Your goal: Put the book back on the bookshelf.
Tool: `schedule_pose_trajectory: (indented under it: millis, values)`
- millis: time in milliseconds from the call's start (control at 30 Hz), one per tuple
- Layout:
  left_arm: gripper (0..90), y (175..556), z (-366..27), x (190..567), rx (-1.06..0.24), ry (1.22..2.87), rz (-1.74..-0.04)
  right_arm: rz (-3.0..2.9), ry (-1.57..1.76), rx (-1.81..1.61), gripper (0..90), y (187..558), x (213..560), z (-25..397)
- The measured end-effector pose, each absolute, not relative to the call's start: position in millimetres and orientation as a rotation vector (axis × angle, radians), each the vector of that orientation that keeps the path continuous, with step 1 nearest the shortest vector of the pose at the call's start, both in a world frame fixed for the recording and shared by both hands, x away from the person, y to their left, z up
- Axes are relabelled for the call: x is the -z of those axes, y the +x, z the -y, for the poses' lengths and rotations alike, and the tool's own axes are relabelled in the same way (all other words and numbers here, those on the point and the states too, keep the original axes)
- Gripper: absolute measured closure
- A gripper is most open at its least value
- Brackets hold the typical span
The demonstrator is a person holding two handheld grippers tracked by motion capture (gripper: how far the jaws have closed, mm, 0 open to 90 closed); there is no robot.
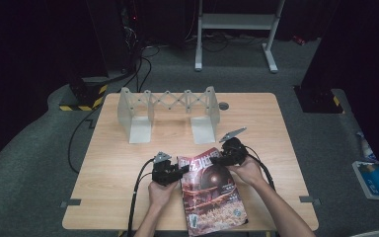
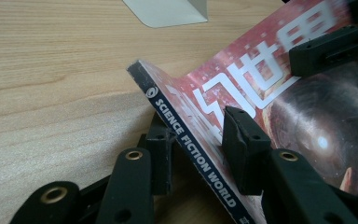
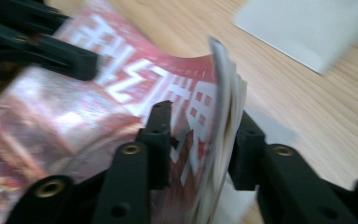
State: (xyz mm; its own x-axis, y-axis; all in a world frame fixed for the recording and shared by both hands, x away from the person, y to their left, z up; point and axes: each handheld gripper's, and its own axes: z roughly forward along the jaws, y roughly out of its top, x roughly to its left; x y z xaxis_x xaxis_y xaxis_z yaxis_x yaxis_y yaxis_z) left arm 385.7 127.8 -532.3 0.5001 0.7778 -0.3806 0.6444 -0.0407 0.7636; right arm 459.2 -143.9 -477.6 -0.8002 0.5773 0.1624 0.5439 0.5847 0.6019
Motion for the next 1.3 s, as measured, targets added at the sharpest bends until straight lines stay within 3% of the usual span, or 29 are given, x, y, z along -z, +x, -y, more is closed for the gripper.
schedule_pose_trajectory:
  millis: [100,267,500,967,1300]
  values:
    - [64.7,385.5,-127.2,532.3,-0.161,1.744,-1.211,-2.729,1.021,-1.004,52.9,459.1,483.8,156.8]
    - [64.7,385.5,-127.2,532.4,-0.162,1.744,-1.212,-2.626,1.137,-0.99,52.4,453.8,495.2,191.1]
    - [64.5,385.9,-127.2,532.1,-0.159,1.75,-1.213,-2.547,1.223,-0.908,59.8,448.8,504.1,212.2]
    - [60.9,389.6,-130.2,531.4,-0.091,1.746,-1.235,-2.578,1.243,-1.022,75.2,448.8,508.5,195.2]
    - [42.9,396.3,-125.8,525.2,-0.059,1.781,-1.226,-2.593,1.255,-1.064,79.4,449.8,510.3,192.7]
